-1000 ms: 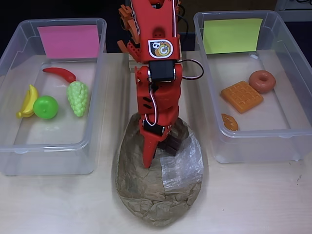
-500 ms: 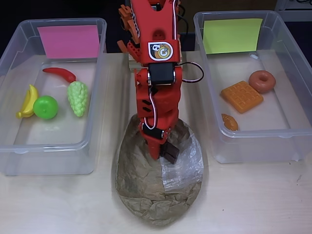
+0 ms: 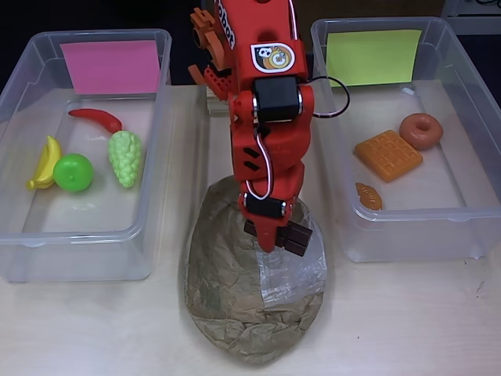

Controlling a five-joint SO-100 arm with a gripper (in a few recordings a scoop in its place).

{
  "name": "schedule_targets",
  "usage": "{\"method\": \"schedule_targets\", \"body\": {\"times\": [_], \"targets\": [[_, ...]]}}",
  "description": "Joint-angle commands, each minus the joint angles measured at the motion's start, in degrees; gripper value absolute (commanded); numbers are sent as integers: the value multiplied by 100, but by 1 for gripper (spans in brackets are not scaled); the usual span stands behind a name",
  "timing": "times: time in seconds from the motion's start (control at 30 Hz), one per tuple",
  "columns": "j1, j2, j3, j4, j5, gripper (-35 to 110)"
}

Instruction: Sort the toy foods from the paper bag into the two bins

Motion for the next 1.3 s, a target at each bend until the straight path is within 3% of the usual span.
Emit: {"method": "schedule_targets", "body": {"times": [0.0,0.47,0.63,0.9,1.27], "targets": [[-246,580,-589,721,202,3],[-791,2883,-79,2382,1846,4],[-1749,3129,26,2812,2962,5],[-3331,2900,141,2039,4526,4],[-4245,2584,1195,519,4992,16]]}}
